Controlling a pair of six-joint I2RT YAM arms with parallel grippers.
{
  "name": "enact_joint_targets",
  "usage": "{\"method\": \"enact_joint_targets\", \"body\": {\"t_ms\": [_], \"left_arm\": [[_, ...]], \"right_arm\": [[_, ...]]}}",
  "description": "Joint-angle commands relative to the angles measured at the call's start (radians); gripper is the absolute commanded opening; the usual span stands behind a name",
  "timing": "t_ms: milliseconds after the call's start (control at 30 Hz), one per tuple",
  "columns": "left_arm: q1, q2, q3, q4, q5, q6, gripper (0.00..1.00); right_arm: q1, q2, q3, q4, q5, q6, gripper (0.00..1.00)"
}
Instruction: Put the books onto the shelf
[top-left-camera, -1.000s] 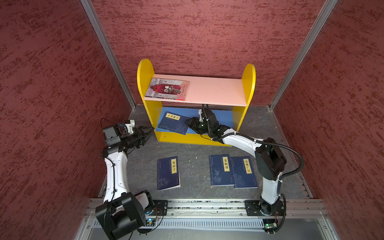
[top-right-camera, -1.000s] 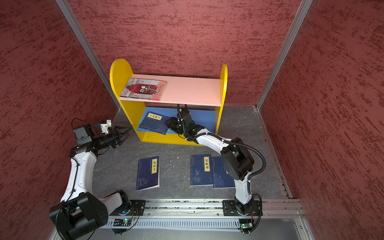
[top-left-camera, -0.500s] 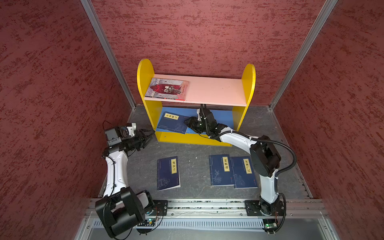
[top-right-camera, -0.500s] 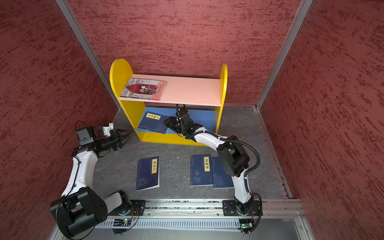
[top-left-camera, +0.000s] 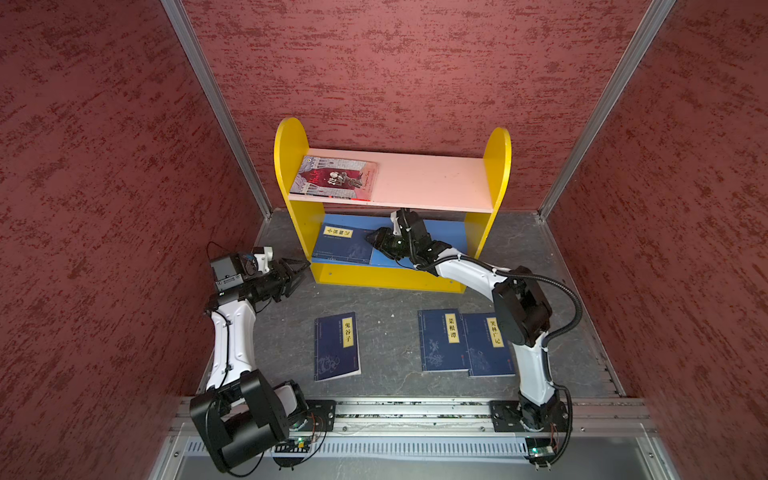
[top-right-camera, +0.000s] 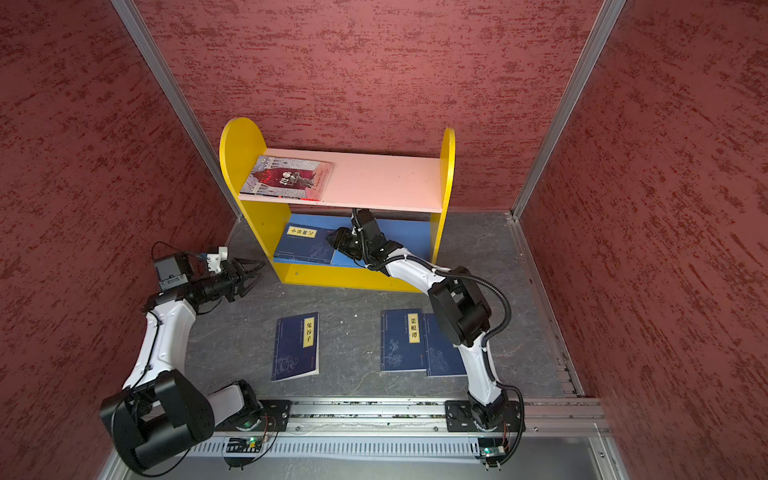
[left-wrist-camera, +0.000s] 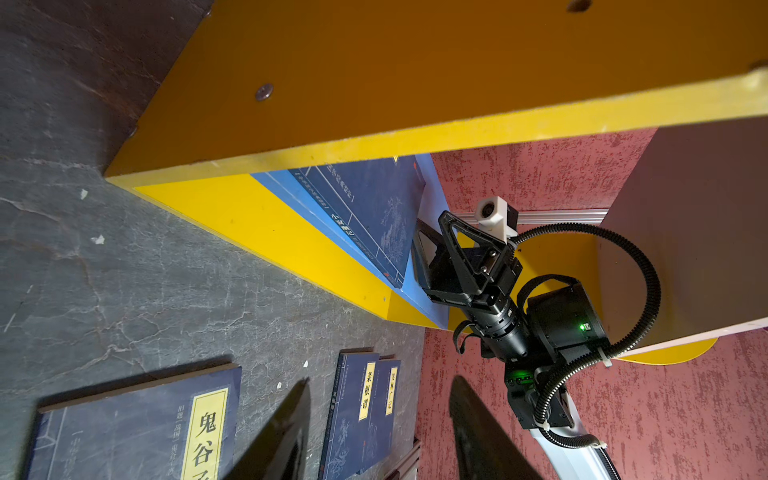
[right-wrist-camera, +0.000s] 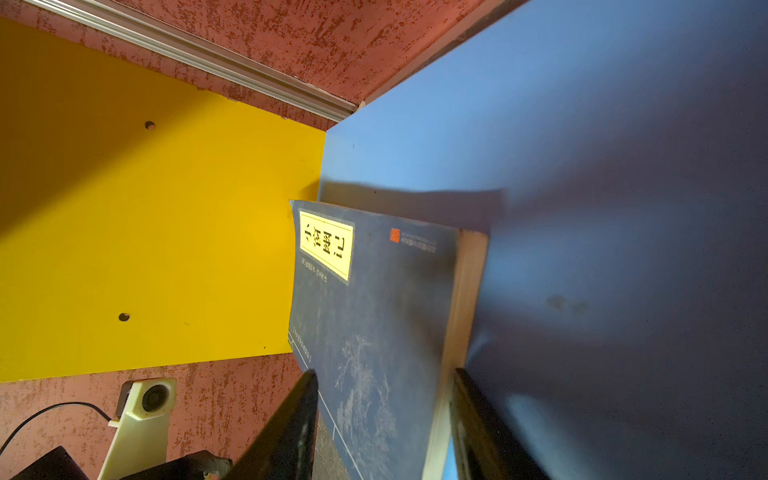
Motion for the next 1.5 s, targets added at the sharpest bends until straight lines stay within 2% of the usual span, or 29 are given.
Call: {"method": "enact_joint_targets", "body": {"t_ms": [0,233,500,667,833,933,1000,1067,1100,1233,1467], "left_arm": [[0.006,0.009,-0.011,0.014,-0.01,0.016,0.54],[0.031,0.04,-0.04,-0.018,-0.042,-0.01,0.55],[0.05,0.055,-0.057,-0.073,-0.044,-0.005,0.57],[0.063,0.058,-0.052,-0.157,-0.026,0.02,0.58],[0.076,0.055,-0.067,-0.23,-0.129,0.045,0.59],[0.068,0.057,-0.091,-0.217,-0.124,0.041,0.6],[0.046,0.047,-0.106,-0.201,-0.107,0.038,0.59],[0.006,0.011,-0.122,-0.163,-0.089,0.032,0.5],[-0.022,-0.005,-0.124,-0.155,-0.091,0.032,0.5],[-0.203,-0.05,-0.12,-0.115,-0.088,0.05,0.57],[-0.473,-0.075,-0.086,-0.092,-0.078,0.158,0.58]], "right_arm": [[-0.008,0.031,0.049,0.001,-0.032,-0.016,0.52],[-0.011,0.056,0.077,0.004,-0.052,-0.008,0.52],[-0.014,-0.001,0.036,0.019,-0.017,-0.022,0.54],[-0.012,-0.128,-0.079,0.036,0.004,-0.018,0.54],[-0.002,-0.266,-0.226,0.021,-0.023,-0.022,0.55],[0.013,-0.352,-0.297,-0.029,-0.025,-0.046,0.55],[0.031,-0.412,-0.346,-0.079,-0.017,-0.07,0.55],[0.055,-0.486,-0.408,-0.135,0.001,-0.095,0.55],[0.068,-0.522,-0.441,-0.158,0.017,-0.107,0.55],[0.127,-0.716,-0.587,-0.303,0.158,-0.142,0.54],[0.148,-0.968,-0.867,-0.423,0.304,-0.077,0.55]]}}
